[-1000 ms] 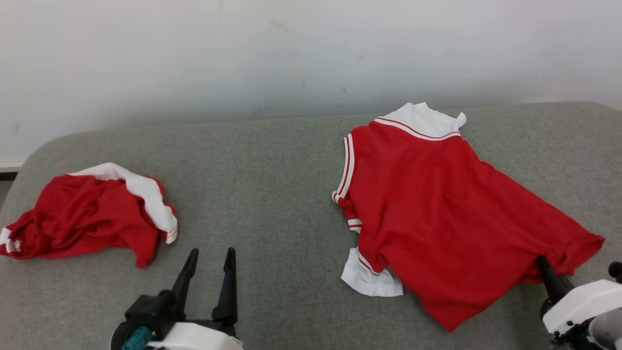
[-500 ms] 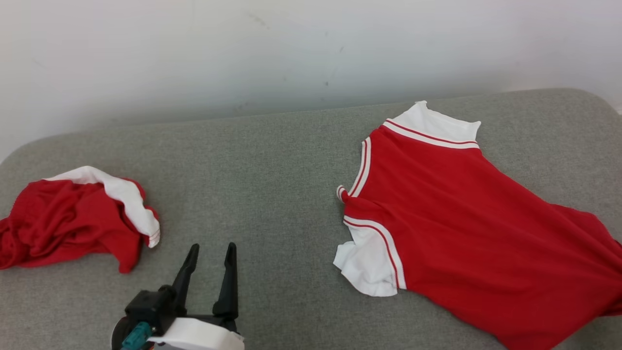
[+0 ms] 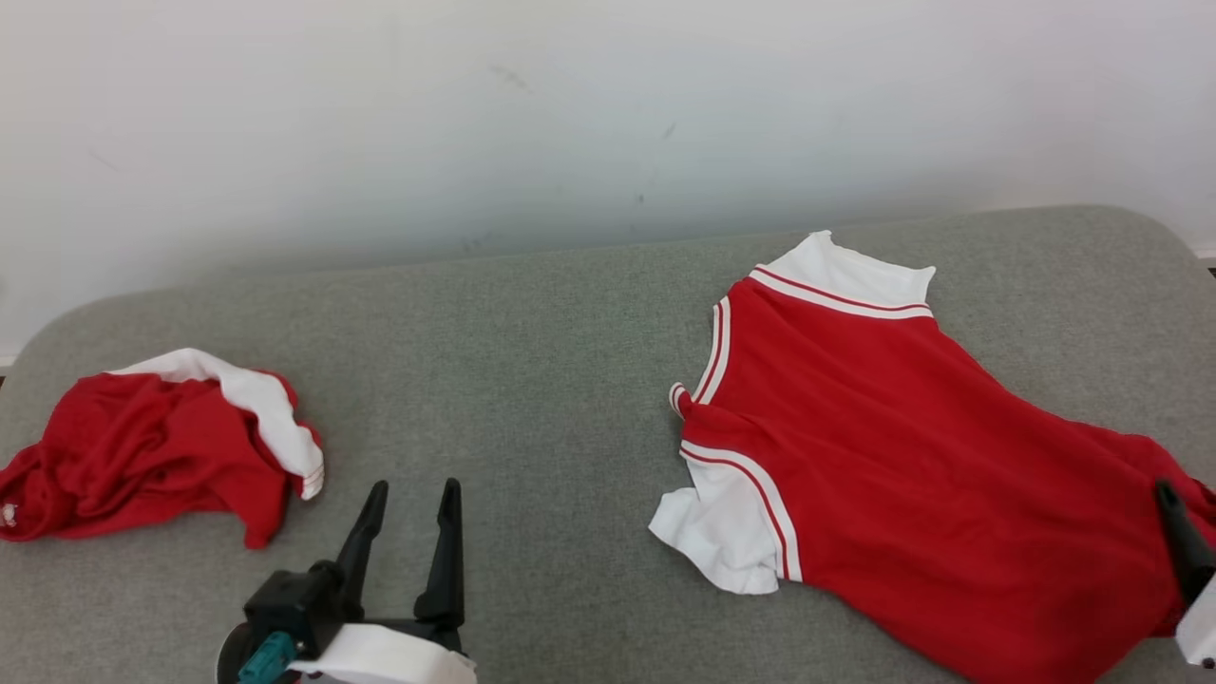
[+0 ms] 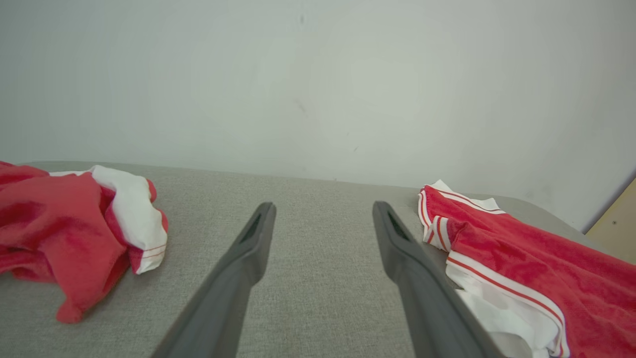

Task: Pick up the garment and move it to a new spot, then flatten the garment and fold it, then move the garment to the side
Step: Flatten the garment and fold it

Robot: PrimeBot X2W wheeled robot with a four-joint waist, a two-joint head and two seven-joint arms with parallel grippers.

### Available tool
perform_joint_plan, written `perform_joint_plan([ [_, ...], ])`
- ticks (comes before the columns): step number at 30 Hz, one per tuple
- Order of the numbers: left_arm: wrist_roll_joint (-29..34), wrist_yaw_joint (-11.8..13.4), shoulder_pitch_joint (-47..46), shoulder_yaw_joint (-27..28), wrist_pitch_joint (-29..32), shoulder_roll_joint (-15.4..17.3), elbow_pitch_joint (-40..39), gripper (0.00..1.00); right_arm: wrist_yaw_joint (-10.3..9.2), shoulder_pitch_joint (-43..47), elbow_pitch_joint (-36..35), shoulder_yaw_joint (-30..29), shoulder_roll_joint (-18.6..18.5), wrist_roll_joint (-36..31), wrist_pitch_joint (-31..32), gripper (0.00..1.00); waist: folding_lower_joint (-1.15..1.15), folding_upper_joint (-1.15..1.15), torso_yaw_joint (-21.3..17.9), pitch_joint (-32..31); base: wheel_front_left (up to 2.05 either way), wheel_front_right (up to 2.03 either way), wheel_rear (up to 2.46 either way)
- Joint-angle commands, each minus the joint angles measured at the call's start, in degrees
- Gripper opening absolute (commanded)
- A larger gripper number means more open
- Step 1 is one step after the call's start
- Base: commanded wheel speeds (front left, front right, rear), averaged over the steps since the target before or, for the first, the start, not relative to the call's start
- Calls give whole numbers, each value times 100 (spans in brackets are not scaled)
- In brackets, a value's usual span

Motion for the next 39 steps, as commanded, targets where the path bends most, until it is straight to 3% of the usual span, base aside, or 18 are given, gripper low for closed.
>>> perform_joint_plan([
  [1, 67, -17, 56, -1, -3, 22, -25, 100, -12, 132, -241, 49, 128, -25, -72, 100, 0, -1, -46, -42, 0, 0, 0],
  [7, 97, -29, 43, -13, -2, 22, -44, 100, -11, 287, -894, 331, 511, -326, -503, 100, 0, -1, -117, -60, 0, 0, 0],
  [9, 82, -61, 0, -47, -2, 22, -34, 100, -12, 362, -1046, 570, 663, -356, -1033, 100, 0, -1, -149, -46, 0, 0, 0],
  [16, 17, -123, -129, -189, -2, 21, 10, 100, -11, 409, -634, 898, 869, -393, -2302, 100, 0, -1, -238, -48, 0, 0, 0],
  [22, -115, -289, -373, -418, 34, 22, 359, 100, -11, 233, -347, 1019, 828, -365, -2898, 100, 0, -1, -333, 31, 0, 0, 0],
  [27, -68, -495, -1041, -833, 644, 30, 971, 100, -11, 43, -66, 1183, 748, -342, -3321, 100, 0, -1, -452, 204, 0, 0, 0],
  [39, -593, -645, -2526, -1274, 2117, 23, 2071, 100, -11, -454, 588, 1764, 736, 10, -4000, 100, 0, -1, -1101, 827, 0, 0, 0],
])
